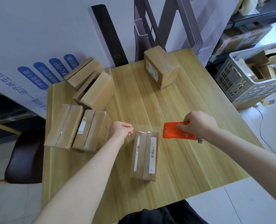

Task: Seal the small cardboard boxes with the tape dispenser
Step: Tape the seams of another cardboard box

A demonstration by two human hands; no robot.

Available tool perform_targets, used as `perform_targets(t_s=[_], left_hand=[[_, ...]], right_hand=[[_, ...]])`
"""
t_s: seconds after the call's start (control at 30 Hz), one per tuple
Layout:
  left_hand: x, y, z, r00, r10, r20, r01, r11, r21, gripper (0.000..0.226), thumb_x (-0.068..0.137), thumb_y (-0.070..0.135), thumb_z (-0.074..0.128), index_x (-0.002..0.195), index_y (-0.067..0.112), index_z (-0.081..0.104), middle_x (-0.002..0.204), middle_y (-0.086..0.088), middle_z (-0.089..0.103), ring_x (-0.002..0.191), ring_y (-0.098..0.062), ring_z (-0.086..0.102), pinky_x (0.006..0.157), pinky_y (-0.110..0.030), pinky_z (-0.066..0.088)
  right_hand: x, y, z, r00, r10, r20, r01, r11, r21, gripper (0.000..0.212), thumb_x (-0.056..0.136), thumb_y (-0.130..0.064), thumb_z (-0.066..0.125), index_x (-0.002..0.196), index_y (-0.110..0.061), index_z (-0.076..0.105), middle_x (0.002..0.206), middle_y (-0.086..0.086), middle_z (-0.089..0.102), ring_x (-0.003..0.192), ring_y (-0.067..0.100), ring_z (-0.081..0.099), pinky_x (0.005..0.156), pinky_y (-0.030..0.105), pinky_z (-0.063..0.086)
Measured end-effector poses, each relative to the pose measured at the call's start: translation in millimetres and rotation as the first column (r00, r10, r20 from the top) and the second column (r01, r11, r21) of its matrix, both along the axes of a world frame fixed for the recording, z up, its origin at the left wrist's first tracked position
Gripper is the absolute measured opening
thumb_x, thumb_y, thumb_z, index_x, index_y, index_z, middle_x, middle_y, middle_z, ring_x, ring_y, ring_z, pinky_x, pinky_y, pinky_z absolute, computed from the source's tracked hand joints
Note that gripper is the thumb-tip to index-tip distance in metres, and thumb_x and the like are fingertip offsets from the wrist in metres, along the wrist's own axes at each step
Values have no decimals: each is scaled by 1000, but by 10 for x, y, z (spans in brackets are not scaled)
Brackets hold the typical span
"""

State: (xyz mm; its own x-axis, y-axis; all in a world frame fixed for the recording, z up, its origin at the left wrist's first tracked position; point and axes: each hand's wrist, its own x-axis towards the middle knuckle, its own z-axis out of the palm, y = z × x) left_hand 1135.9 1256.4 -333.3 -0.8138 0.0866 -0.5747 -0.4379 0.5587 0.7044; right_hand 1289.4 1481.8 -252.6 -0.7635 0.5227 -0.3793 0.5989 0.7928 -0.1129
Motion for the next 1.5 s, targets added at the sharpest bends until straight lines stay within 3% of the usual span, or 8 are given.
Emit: perform_targets(t_s=[0.37, 0.57, 0.8, 0.93, 1.07, 1.17, 1.27, 1.5], left_hand=[[89, 49, -287, 1000, 6, 15, -5, 999, -48, 13, 85, 10, 69, 77, 20, 71, 78, 5, 69, 60, -14, 66, 67, -28, 59], [140, 85, -322, 983, -164, -80, 144, 966, -215, 31, 93, 12, 54, 121, 19, 65, 116, 4, 68, 84, -15, 63, 77, -29, 54], [253, 48, -324, 966, -258, 11, 243, 896, -371, 29, 97, 14, 45, 110, 20, 71, 79, 1, 67, 63, -21, 58, 60, -29, 50], [391, 1, -313, 977, -121, -178, 68, 958, -280, 26, 94, 10, 51, 112, 17, 68, 105, 2, 70, 88, -15, 62, 72, -25, 47], [534, 107, -132, 615, -372, -695, 300, 926, -230, 22, 93, 9, 57, 110, 12, 71, 110, 0, 70, 102, -15, 61, 90, -23, 44], [702, 220, -176, 386, -642, -662, 606, 718, -343, 27, 95, 11, 55, 118, 8, 67, 122, -4, 66, 119, -21, 56, 107, -31, 38], [871, 183, -349, 327, -745, -581, 621, 633, -462, 38, 100, 21, 44, 136, 10, 51, 144, -2, 48, 138, -19, 37, 119, -33, 14], [969, 155, -450, 272, -786, -556, 558, 599, -574, 45, 102, 24, 31, 143, 10, 42, 150, -2, 41, 144, -18, 26, 120, -39, 17]], right_hand=[[-151, -124, -153, 1000, 16, -1, -16, 1000, 22, 37, 87, -48, 58, 65, -18, 58, 54, -4, 56, 48, 13, 53, 43, 20, 32], [-218, -157, -199, 1000, 16, -26, -15, 999, 43, 39, 86, -48, 57, 60, -19, 55, 52, -3, 60, 44, 15, 59, 40, 18, 29], [-212, -170, -214, 999, -5, -38, 7, 998, 64, 38, 84, -48, 58, 59, -19, 56, 49, -4, 58, 41, 13, 57, 39, 15, 25], [-170, -172, -242, 999, -23, -42, 25, 999, 40, 36, 83, -45, 58, 59, -19, 56, 49, -4, 58, 42, 15, 59, 39, 16, 27], [-171, -192, -251, 999, -21, -39, 22, 999, 36, 37, 85, -46, 57, 59, -19, 55, 51, -4, 58, 43, 15, 59, 39, 17, 28], [-193, -202, -199, 1000, -6, -19, 7, 998, 55, 38, 86, -47, 56, 61, -19, 53, 53, -3, 58, 45, 16, 60, 39, 17, 28], [-239, -245, -134, 1000, 18, 13, -19, 998, 55, 38, 89, -44, 54, 62, -17, 51, 53, -2, 56, 42, 17, 55, 42, 19, 36], [-423, -466, -57, 991, 120, 62, -128, 981, 148, 38, 93, -37, 52, 61, -16, 45, 58, -2, 48, 53, 17, 47, 46, 25, 30]])
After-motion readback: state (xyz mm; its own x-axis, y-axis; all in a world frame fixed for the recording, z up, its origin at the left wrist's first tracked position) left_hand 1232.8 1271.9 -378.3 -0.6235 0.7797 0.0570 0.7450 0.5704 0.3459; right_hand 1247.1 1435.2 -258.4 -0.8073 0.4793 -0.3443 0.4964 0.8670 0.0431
